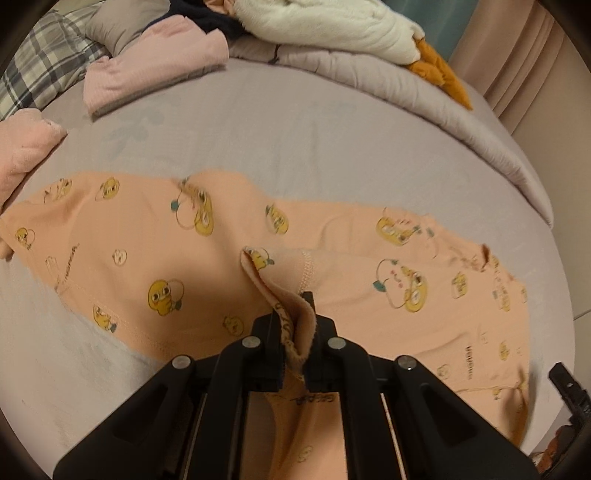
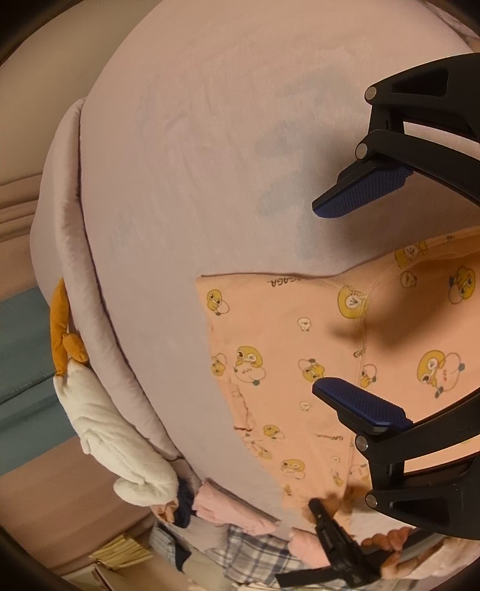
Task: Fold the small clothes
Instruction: 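Fold the held sleeve across the body with the left gripper and release, then move the left gripper to a leg foot and grasp it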
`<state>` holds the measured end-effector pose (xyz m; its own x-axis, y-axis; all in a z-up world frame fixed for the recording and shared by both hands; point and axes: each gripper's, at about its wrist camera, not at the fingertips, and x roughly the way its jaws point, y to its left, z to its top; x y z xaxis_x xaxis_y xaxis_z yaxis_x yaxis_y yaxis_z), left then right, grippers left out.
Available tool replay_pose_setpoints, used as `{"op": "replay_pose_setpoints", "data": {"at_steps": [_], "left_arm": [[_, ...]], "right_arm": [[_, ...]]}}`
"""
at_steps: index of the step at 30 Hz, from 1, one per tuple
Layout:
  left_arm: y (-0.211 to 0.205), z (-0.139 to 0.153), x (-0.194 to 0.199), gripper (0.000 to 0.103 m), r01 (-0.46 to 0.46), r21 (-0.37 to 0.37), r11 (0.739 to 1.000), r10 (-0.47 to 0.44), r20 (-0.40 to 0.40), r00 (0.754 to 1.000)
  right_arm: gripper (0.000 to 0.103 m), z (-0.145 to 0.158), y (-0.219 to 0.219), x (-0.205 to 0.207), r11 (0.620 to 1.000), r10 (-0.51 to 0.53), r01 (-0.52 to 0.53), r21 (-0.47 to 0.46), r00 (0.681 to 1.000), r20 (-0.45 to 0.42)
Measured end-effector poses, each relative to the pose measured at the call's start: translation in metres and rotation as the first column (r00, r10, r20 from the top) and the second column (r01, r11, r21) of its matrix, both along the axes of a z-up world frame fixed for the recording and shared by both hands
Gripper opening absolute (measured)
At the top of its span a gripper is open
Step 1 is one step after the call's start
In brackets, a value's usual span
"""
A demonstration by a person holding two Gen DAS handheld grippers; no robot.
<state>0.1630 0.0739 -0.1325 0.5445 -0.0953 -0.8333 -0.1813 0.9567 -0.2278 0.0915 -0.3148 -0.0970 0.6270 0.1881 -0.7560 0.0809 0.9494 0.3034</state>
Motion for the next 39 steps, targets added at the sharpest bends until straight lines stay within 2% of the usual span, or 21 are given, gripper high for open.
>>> {"op": "replay_pose_setpoints", "data": {"at_steps": [9, 18, 25, 30, 33, 39], "left_arm": [[-0.003, -0.014, 0.000, 0.010, -0.008, 0.040, 0.999, 0.009, -0.015, 1.000], [-0.004, -0.009, -0.003, 0.013, -0.012, 0.052, 0.999, 0.012, -0.017, 1.000], [-0.002, 0.001, -0.016, 0.028, -0.009, 0.066, 0.998, 0.009, -0.009, 1.000], [0.007, 0.021, -0.032, 0.054, -0.035, 0.064, 0.997, 0.032, 0.043, 0.999], [0.014, 0.035, -0.042, 0.067, -0.053, 0.064, 0.997, 0.047, 0.090, 0.995], [0.037, 0.052, -0.056, 0.069, -0.100, 0.063, 0.993, 0.091, 0.134, 0.987]], "right_arm": [[0.088, 0.001, -0.004, -0.005, 0.999, -0.022, 0.022, -0.029, 1.000, -0.001], [0.088, 0.014, -0.004, -0.017, 0.997, -0.031, 0.033, -0.068, 0.999, 0.027], [0.088, 0.031, 0.003, -0.025, 0.997, -0.003, 0.009, -0.073, 0.996, 0.084], [0.088, 0.042, 0.013, -0.029, 0.997, 0.029, -0.021, -0.077, 0.993, 0.114], [0.088, 0.051, 0.021, -0.033, 0.996, 0.055, -0.044, -0.079, 0.988, 0.141], [0.088, 0.068, 0.043, -0.035, 0.992, 0.111, -0.098, -0.078, 0.976, 0.187]]}}
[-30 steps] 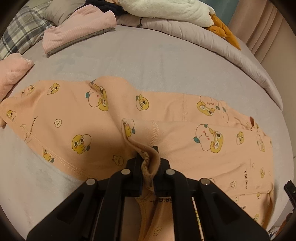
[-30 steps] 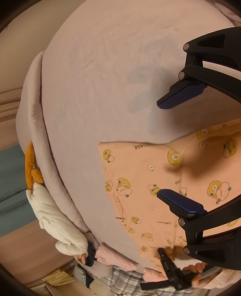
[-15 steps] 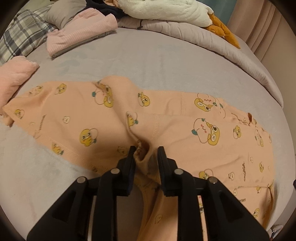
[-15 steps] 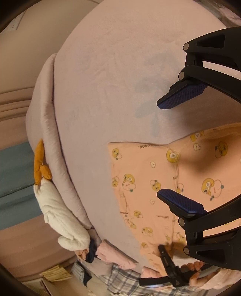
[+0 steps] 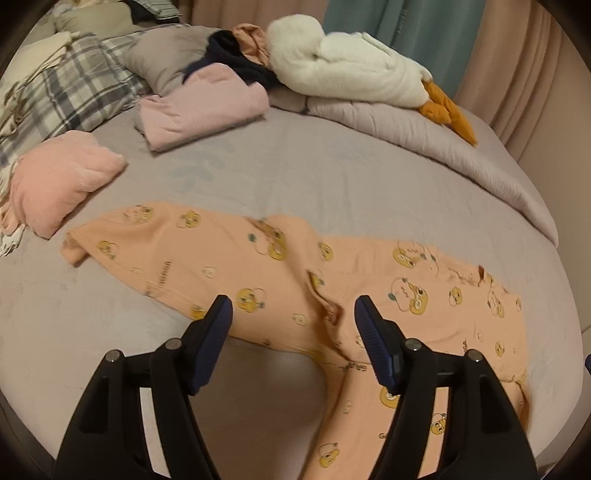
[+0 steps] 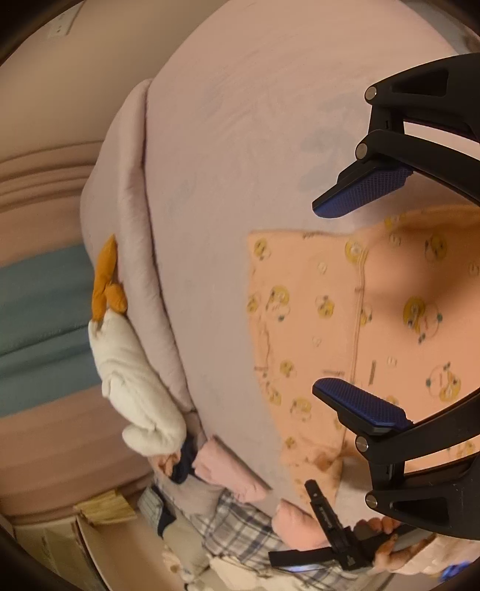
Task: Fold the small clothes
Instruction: 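Move the left gripper to a leg foot and grasp it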
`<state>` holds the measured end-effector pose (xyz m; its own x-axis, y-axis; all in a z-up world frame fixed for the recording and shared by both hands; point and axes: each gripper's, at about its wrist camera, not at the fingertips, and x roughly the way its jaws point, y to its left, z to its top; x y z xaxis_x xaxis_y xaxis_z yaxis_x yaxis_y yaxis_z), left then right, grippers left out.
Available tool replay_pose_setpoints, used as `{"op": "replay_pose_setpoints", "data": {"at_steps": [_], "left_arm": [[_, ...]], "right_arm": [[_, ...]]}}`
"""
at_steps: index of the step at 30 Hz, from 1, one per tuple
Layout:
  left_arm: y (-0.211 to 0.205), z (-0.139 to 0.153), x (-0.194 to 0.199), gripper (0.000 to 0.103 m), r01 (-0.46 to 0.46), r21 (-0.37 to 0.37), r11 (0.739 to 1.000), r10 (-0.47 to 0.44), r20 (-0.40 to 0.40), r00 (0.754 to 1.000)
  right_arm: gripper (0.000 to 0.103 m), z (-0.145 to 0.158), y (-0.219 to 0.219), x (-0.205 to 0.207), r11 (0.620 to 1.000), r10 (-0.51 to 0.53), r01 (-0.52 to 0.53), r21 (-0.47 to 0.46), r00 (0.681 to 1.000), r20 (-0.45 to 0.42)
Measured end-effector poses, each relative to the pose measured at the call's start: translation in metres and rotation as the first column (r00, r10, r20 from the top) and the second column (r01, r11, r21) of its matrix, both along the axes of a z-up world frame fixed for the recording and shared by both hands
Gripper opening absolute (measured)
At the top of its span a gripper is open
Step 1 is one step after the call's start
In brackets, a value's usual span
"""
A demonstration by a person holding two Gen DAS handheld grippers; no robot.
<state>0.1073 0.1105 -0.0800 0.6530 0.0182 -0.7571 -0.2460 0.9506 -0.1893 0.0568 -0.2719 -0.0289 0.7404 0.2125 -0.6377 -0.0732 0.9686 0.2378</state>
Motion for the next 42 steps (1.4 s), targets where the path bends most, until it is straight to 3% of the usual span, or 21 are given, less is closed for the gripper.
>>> {"op": "replay_pose_setpoints", "data": {"at_steps": [9, 13, 21, 24, 28, 34, 37, 40, 41, 42], "left_arm": [[0.051, 0.005, -0.013, 0.077, -0.115, -0.042, 0.993, 0.116, 0.029, 0.993], [0.087, -0.003, -0.012, 0.077, -0.206, -0.089, 0.975, 0.208, 0.011, 0.978], [0.173, -0.036, -0.008, 0.076, -0.441, -0.220, 0.870, 0.439, -0.062, 0.896], [0.194, -0.048, -0.004, 0.076, -0.465, -0.282, 0.839, 0.461, -0.087, 0.883], [0.217, -0.062, -0.005, 0.075, -0.535, -0.310, 0.786, 0.521, -0.133, 0.843], [0.237, -0.067, -0.006, 0.071, -0.549, -0.409, 0.729, 0.563, -0.097, 0.821], [0.241, -0.070, -0.005, 0.057, -0.544, -0.475, 0.691, 0.579, -0.086, 0.811], [0.241, -0.076, -0.001, 0.027, -0.507, -0.547, 0.666, 0.568, -0.068, 0.820], [0.240, -0.077, 0.001, 0.011, -0.485, -0.577, 0.657, 0.556, -0.063, 0.829], [0.238, -0.077, 0.002, 0.009, -0.482, -0.583, 0.654, 0.554, -0.065, 0.830]], "right_arm": [[0.088, 0.005, 0.036, 0.008, 0.997, 0.075, -0.075, 0.004, 0.997, 0.009], [0.088, 0.005, 0.049, 0.011, 0.995, 0.097, -0.097, 0.002, 0.995, 0.005], [0.088, 0.004, 0.066, 0.021, 0.993, 0.113, -0.114, -0.011, 0.993, -0.014], [0.088, 0.002, 0.070, 0.024, 0.993, 0.112, -0.113, -0.022, 0.993, -0.025], [0.088, 0.000, 0.073, 0.026, 0.994, 0.108, -0.109, -0.031, 0.994, -0.034], [0.088, -0.002, 0.071, 0.030, 0.995, 0.092, -0.094, -0.029, 0.995, -0.046], [0.088, -0.003, 0.070, 0.030, 0.996, 0.088, -0.089, -0.023, 0.995, -0.050], [0.088, -0.005, 0.070, 0.030, 0.996, 0.085, -0.086, -0.029, 0.995, -0.053], [0.088, -0.006, 0.069, 0.030, 0.996, 0.084, -0.086, -0.030, 0.995, -0.053], [0.088, -0.006, 0.069, 0.030, 0.996, 0.083, -0.085, -0.031, 0.995, -0.052]]}}
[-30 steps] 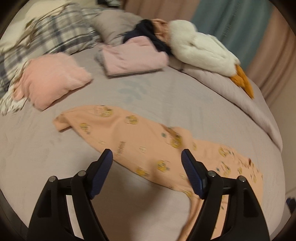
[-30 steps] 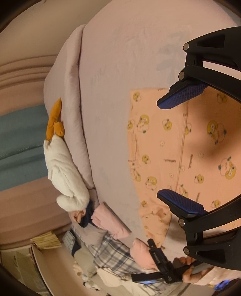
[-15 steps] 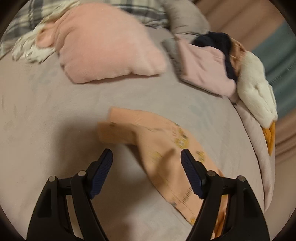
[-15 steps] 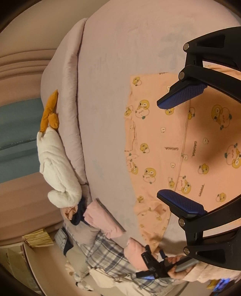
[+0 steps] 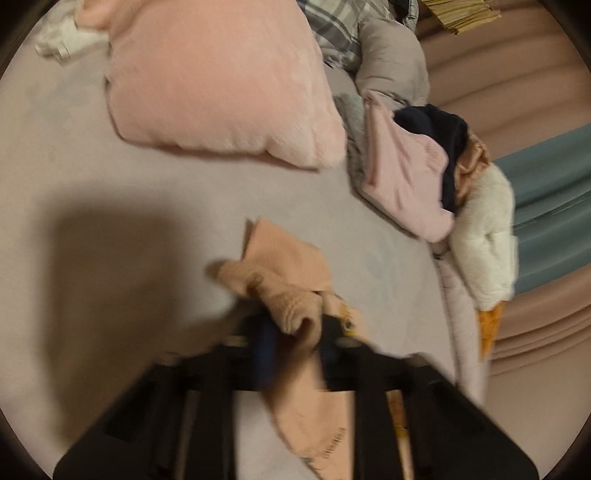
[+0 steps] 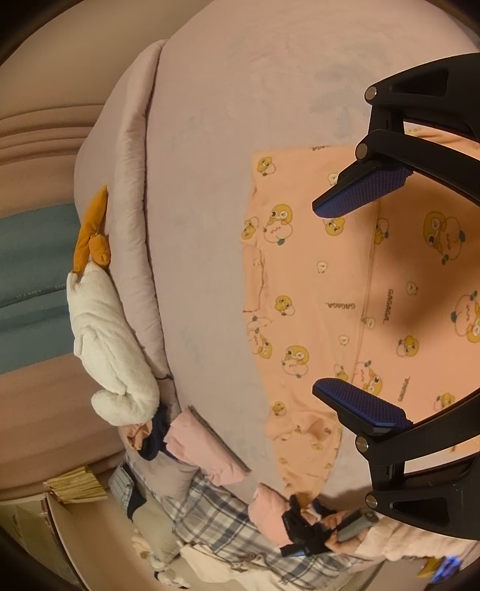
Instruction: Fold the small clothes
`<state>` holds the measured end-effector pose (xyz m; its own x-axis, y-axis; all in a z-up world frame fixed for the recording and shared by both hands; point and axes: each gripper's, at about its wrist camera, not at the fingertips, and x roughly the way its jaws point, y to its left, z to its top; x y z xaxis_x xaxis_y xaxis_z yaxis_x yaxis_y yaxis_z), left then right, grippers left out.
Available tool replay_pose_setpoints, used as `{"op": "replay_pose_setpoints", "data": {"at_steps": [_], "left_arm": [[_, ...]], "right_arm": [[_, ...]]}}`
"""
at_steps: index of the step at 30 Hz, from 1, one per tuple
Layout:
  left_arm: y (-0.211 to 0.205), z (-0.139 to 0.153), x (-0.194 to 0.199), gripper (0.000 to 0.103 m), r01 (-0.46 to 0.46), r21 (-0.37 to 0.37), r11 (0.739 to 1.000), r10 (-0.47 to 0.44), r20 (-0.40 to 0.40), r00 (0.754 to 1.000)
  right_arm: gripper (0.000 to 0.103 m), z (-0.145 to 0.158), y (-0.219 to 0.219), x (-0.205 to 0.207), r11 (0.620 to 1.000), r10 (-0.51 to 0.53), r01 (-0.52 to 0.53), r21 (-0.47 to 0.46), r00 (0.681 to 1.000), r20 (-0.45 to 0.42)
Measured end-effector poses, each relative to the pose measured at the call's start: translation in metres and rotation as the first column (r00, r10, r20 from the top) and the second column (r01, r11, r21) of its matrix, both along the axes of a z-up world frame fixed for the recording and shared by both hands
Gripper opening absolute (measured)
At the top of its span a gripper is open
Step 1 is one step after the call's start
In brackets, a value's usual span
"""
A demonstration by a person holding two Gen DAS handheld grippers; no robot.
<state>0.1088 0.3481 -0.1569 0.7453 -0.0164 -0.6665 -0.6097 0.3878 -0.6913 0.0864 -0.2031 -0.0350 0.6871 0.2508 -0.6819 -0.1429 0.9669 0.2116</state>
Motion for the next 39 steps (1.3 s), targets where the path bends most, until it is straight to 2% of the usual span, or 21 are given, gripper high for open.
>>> {"op": "replay_pose_setpoints", "data": {"at_steps": [2, 4, 7, 12, 19, 25, 27, 30, 32, 34, 39], "left_arm": [[-0.010, 0.011, 0.000, 0.008, 0.002, 0.056, 0.998, -0.002, 0.003, 1.000], [-0.024, 0.029, -0.001, 0.008, 0.017, 0.124, 0.992, -0.023, 0.046, 0.999], [-0.044, 0.055, 0.001, 0.008, 0.073, 0.143, 0.987, -0.093, 0.140, 0.986], [-0.088, 0.092, 0.012, 0.008, 0.182, 0.215, 0.959, -0.217, 0.153, 0.964], [-0.164, 0.127, 0.020, 0.008, 0.355, 0.312, 0.882, -0.425, 0.197, 0.884], [-0.232, 0.138, 0.023, 0.008, 0.486, 0.400, 0.777, -0.585, 0.175, 0.792], [-0.252, 0.134, 0.028, 0.008, 0.535, 0.412, 0.737, -0.633, 0.145, 0.760], [-0.275, 0.121, 0.033, 0.008, 0.585, 0.425, 0.691, -0.672, 0.080, 0.736], [-0.290, 0.112, 0.035, 0.008, 0.625, 0.424, 0.656, -0.707, 0.054, 0.705], [-0.302, 0.102, 0.040, 0.009, 0.663, 0.426, 0.615, -0.742, 0.026, 0.670], [-0.341, 0.072, 0.043, 0.010, 0.762, 0.426, 0.488, -0.819, -0.078, 0.568]], "right_arm": [[0.088, -0.001, -0.002, 0.001, 1.000, -0.004, 0.004, 0.000, 1.000, -0.003], [0.088, -0.001, -0.004, 0.000, 1.000, -0.007, 0.007, 0.005, 1.000, -0.004], [0.088, -0.001, -0.008, 0.000, 1.000, -0.016, 0.016, 0.011, 1.000, -0.001], [0.088, 0.000, -0.016, -0.003, 0.999, -0.029, 0.029, 0.027, 1.000, 0.003], [0.088, 0.000, -0.027, -0.006, 0.998, -0.055, 0.055, 0.038, 0.998, 0.003], [0.088, 0.000, -0.040, -0.011, 0.995, -0.084, 0.083, 0.051, 0.996, 0.013], [0.088, -0.001, -0.045, -0.011, 0.994, -0.092, 0.091, 0.059, 0.996, 0.009], [0.088, -0.003, -0.051, -0.013, 0.993, -0.104, 0.103, 0.063, 0.995, 0.005], [0.088, -0.005, -0.055, -0.014, 0.991, -0.113, 0.113, 0.068, 0.994, 0.000], [0.088, -0.008, -0.061, -0.014, 0.989, -0.125, 0.126, 0.079, 0.992, -0.009], [0.088, -0.015, -0.069, -0.011, 0.986, -0.136, 0.138, 0.094, 0.990, -0.034]]}}
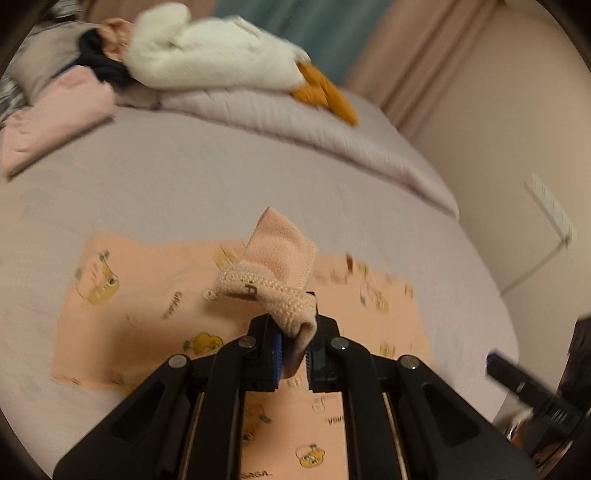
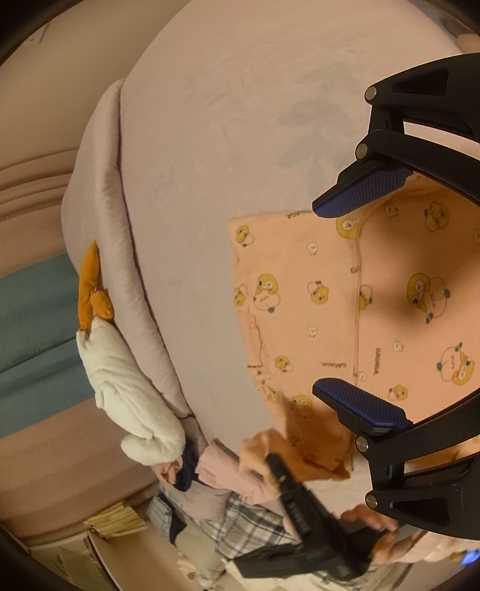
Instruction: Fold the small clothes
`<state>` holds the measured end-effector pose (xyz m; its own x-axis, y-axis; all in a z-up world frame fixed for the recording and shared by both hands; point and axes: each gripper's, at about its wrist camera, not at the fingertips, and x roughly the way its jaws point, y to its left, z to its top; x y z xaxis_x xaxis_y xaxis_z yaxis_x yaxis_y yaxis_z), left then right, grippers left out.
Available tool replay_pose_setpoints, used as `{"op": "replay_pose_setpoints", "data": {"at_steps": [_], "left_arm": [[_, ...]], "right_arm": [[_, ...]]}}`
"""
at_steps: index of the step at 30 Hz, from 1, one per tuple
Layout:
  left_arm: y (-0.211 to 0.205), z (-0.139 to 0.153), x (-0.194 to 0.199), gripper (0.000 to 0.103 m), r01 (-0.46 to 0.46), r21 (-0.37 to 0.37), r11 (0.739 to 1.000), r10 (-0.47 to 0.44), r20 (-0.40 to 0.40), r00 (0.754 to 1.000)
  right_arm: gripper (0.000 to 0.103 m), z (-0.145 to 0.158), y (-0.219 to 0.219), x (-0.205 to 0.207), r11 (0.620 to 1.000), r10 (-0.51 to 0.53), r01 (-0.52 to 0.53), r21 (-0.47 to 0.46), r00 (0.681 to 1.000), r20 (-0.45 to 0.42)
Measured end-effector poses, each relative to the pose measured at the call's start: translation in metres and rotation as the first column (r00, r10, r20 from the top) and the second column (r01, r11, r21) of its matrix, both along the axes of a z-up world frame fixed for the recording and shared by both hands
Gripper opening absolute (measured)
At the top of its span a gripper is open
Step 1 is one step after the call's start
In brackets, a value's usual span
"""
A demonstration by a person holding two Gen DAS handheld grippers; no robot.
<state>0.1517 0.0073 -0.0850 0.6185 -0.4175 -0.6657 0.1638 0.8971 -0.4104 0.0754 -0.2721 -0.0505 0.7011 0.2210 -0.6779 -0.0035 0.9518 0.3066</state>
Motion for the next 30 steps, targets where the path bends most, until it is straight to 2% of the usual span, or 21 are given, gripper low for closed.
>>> {"op": "replay_pose_setpoints", "data": {"at_steps": [4, 7, 9, 10, 11, 12, 16, 21, 27, 30], "left_arm": [[-0.021, -0.027, 0.003, 0.010, 0.058, 0.053, 0.997, -0.053, -0.081, 0.995], [-0.028, -0.038, 0.006, 0.020, 0.078, 0.052, 0.996, -0.072, -0.113, 0.991], [-0.028, -0.043, 0.001, 0.042, 0.101, -0.007, 0.995, -0.101, -0.142, 0.985], [-0.028, -0.044, 0.000, 0.048, 0.110, -0.028, 0.994, -0.112, -0.147, 0.983], [-0.029, -0.043, -0.002, 0.058, 0.118, -0.036, 0.992, -0.122, -0.146, 0.982], [-0.030, -0.040, -0.005, 0.063, 0.124, -0.028, 0.992, -0.126, -0.134, 0.983], [-0.022, -0.021, -0.017, 0.069, 0.104, -0.001, 0.995, -0.104, -0.092, 0.990], [0.014, 0.004, -0.027, 0.071, -0.015, -0.029, 0.999, 0.013, -0.060, 0.998], [0.061, 0.018, -0.045, 0.071, -0.198, 0.068, 0.978, 0.201, -0.035, 0.979], [0.079, 0.017, -0.052, 0.070, -0.253, 0.077, 0.964, 0.257, -0.043, 0.965]], "right_arm": [[0.088, -0.008, -0.004, 0.003, 1.000, -0.005, 0.005, 0.012, 1.000, -0.022], [0.088, -0.013, -0.008, 0.005, 1.000, -0.009, 0.010, 0.027, 0.999, -0.039], [0.088, -0.017, -0.011, 0.006, 0.999, -0.014, 0.015, 0.031, 0.998, -0.054], [0.088, -0.019, -0.012, 0.007, 0.999, -0.017, 0.019, 0.032, 0.998, -0.063], [0.088, -0.020, -0.013, 0.007, 0.999, -0.018, 0.021, 0.034, 0.998, -0.068], [0.088, -0.022, -0.014, 0.008, 0.999, -0.020, 0.023, 0.035, 0.997, -0.073], [0.088, -0.025, -0.016, 0.010, 0.999, -0.022, 0.026, 0.043, 0.996, -0.090], [0.088, -0.023, -0.008, 0.016, 0.999, 0.016, -0.011, 0.049, 0.996, -0.090], [0.088, -0.033, 0.019, 0.034, 0.987, 0.128, -0.115, 0.108, 0.984, -0.122], [0.087, -0.045, 0.037, 0.044, 0.978, 0.177, -0.155, 0.142, 0.972, -0.157]]}}
